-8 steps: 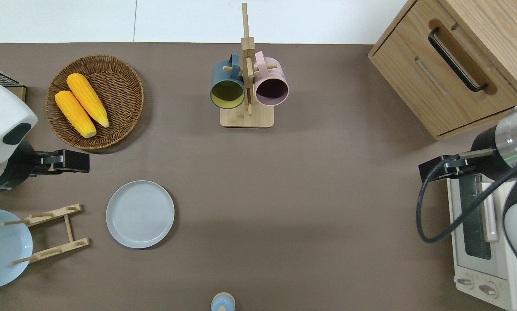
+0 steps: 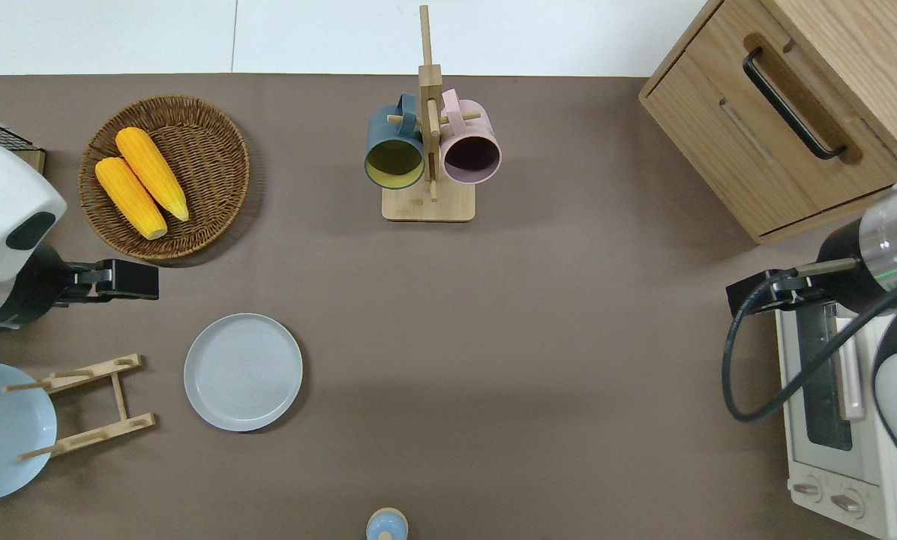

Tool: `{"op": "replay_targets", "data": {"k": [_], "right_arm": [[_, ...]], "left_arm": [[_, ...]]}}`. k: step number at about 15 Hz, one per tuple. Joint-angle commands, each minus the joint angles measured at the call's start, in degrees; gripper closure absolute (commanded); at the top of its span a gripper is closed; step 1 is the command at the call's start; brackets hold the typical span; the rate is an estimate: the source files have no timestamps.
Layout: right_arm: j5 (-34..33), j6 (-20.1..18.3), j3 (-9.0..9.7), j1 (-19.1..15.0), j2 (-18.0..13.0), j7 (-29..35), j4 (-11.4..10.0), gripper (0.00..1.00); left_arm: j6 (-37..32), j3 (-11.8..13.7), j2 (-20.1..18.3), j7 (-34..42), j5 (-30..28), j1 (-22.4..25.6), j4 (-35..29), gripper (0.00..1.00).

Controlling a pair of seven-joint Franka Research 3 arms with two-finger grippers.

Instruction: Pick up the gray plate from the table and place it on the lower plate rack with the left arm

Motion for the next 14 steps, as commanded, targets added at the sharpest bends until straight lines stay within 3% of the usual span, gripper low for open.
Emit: {"op": "replay_targets", "data": {"k": [1, 8, 14], "right_arm": [[-0.4, -0.6, 1.21, -1.3, -0.1, 0.7, 0.4, 0.017], [-0.4, -0.7, 1.21, -1.3, -0.1, 0.7, 0.4, 0.017], [-0.3, -0.7, 1.21, -1.3, -0.1, 0.7, 0.4, 0.017]], "left_arm": [[-0.9, 0.4, 0.2, 0.1, -1.1, 0.2, 0.2, 0.01], [-1.9, 0.2, -0.1, 1.9, -1.0, 0.3, -0.9, 0.0], [2.8, 1.3, -4.6, 1.8, 2.7, 0.2, -11.7, 0.0]]}}
